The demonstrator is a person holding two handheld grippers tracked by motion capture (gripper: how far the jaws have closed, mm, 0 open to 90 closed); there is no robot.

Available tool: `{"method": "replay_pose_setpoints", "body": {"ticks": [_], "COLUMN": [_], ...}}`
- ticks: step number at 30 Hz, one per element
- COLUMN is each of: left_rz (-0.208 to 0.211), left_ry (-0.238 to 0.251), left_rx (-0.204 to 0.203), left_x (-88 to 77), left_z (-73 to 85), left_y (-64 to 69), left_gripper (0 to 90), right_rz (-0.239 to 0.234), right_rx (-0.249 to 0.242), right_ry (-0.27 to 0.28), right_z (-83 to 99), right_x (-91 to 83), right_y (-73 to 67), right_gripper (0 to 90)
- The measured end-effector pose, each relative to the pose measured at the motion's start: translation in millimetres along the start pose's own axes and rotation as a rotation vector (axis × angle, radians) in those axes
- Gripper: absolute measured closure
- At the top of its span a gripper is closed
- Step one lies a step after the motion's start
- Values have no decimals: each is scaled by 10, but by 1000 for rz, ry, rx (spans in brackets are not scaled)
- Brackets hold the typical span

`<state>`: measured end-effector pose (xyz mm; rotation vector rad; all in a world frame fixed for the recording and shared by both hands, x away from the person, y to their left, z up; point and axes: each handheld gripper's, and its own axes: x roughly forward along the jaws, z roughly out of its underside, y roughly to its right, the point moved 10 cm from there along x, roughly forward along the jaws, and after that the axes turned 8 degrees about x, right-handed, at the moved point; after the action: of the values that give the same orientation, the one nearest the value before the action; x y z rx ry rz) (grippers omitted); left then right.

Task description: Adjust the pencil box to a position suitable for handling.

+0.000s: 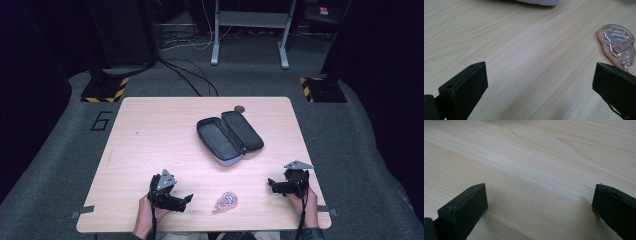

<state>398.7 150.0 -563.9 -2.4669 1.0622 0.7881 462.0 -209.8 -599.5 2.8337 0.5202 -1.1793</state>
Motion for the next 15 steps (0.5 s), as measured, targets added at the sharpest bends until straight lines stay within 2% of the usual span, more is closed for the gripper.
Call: {"method": "replay_pose_setpoints", "body": {"ticks": [6, 9, 15], "left_rz": [35, 62, 90], "left_ry": [-14, -20, -16], "left_rx": [18, 47, 69], "left_x": [80, 135, 220], "left_z": [-49, -98, -176], "left_y": [136, 240, 394], "left_gripper": [1, 1, 1], "right_rz": [0, 0, 0], "right_rx": [0, 0, 0], "right_ry": [-1, -1, -1], "right_z": [0, 1, 1], "right_x": [0, 0, -1], "right_y": [0, 0, 0], "right_gripper": [0, 0, 0]}}
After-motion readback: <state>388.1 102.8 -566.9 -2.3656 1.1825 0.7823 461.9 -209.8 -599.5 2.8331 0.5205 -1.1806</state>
